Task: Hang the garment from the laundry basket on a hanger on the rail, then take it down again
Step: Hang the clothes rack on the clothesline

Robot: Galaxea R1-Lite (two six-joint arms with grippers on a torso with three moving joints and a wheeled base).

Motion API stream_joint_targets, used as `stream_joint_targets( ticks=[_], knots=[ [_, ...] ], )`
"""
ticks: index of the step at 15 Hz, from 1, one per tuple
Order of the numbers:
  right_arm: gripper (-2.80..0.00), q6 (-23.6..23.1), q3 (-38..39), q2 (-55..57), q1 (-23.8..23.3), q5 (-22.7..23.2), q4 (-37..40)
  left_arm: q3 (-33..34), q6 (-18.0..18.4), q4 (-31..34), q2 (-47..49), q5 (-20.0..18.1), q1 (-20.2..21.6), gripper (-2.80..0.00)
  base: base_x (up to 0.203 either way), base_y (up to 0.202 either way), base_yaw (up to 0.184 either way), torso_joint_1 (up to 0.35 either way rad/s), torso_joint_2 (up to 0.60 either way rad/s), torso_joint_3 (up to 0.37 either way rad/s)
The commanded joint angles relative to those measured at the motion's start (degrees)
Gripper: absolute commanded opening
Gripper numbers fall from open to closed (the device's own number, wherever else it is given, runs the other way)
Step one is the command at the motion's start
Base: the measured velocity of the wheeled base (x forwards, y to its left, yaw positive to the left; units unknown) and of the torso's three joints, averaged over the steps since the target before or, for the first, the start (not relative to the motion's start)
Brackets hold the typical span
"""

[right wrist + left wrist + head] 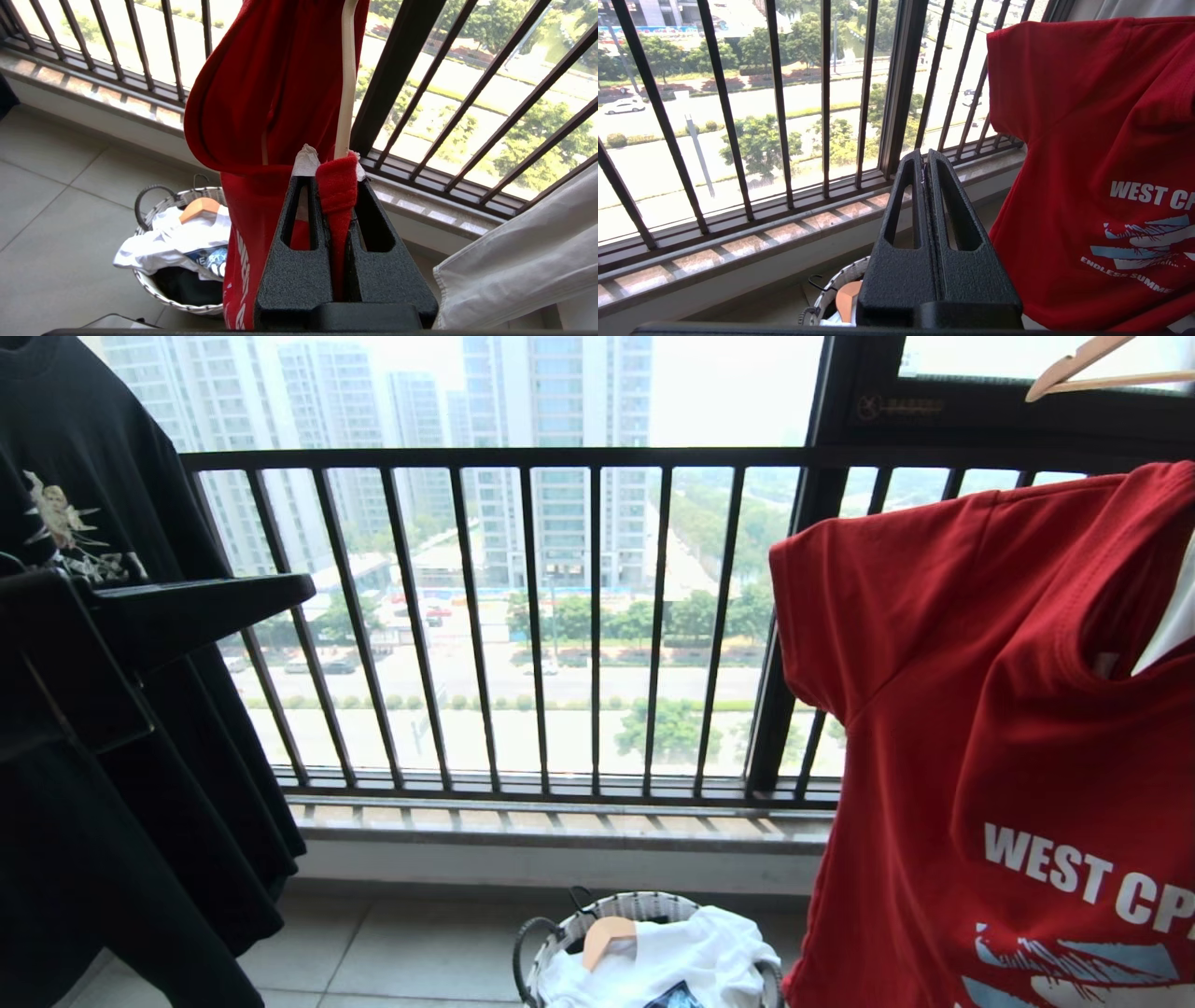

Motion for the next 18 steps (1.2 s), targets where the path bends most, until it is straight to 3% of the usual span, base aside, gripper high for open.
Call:
stream_joint_targets(
  ticks=[1,7,9,11,13,16,18],
  knots=[
    [-2.80,-0.06,1.47,-1.15,0.02,-0.06,0.17,0.35,-0.03,-0.18,0.09,-0.19,-0.02,-2.80,0.000,0.000,0.000,0.173,-0.47,-0.308],
    [-2.80,0.03,3.79,-2.56,0.02,-0.06,0.09,0.73,1.12,-0.01,0.36,-0.20,-0.02,-2.80,0.000,0.000,0.000,0.185,-0.49,-0.304],
    [-2.80,0.03,4.48,-3.47,0.02,-0.06,0.09,1.15,5.10,0.54,-0.73,0.18,-0.02,-2.80,0.000,0.000,0.000,0.210,-0.51,-0.302],
    [-2.80,0.03,4.80,-4.88,0.02,-0.14,0.16,-0.03,7.43,6.94,-4.08,0.17,-0.02,-2.80,0.000,0.000,0.000,0.219,-0.52,-0.306],
    [-2.80,-0.06,5.24,-6.80,0.02,-0.22,0.32,-2.56,7.64,12.24,-5.96,-0.46,-0.04,-2.80,0.000,0.000,0.000,0.232,-0.54,-0.308],
    [-2.80,-0.15,6.08,-8.89,0.02,-0.24,0.44,-2.70,7.66,12.56,-6.22,-0.62,-0.16,-2.80,0.000,0.000,0.000,0.242,-0.56,-0.312],
    [-2.80,-0.15,6.69,-9.77,0.02,-0.24,0.44,-2.62,7.39,12.61,-7.75,-3.63,-0.89,-2.80,0.000,0.000,0.000,0.264,-0.58,-0.332]
  ],
)
